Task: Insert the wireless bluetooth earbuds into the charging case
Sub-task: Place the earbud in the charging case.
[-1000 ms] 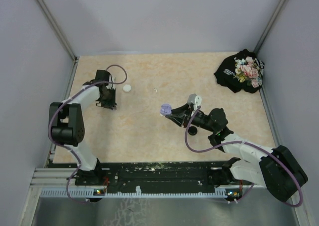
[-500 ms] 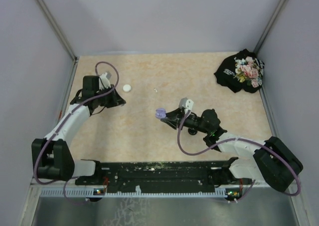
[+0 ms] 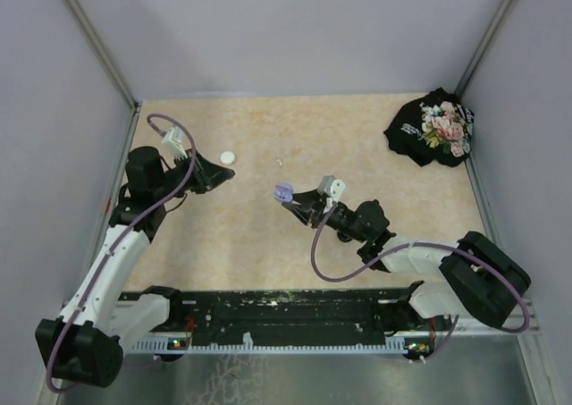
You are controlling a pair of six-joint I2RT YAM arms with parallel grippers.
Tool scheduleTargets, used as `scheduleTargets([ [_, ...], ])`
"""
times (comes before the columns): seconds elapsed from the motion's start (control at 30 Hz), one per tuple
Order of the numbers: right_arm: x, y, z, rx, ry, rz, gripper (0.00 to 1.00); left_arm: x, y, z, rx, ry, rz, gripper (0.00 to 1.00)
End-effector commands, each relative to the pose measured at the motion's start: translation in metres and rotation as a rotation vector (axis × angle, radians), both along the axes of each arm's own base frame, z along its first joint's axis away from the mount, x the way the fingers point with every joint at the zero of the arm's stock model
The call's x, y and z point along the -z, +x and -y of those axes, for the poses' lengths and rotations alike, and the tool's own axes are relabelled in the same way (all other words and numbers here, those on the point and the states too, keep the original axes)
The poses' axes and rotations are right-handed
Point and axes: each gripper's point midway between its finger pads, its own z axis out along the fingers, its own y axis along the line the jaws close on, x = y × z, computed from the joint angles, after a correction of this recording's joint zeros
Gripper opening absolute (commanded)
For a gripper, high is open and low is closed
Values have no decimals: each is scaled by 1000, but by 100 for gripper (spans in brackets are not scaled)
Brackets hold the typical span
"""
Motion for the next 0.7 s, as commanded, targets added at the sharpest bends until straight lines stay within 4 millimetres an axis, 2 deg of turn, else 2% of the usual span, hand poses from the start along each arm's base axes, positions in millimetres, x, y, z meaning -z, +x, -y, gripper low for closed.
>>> scheduleTargets([
  [0.0,-50,12,-4,78,150,139,0,-35,-14,14,21,-120,79,2],
  [0.2,-60,12,-15,83,202,186,0,-54,-31,36,77,-188,117,2],
  [0.37,-71,13,-20,84,232,225,0,-65,-46,67,143,-241,137,2],
  [0.67,-72,15,-21,98,239,263,0,-73,-51,95,182,-297,162,2],
])
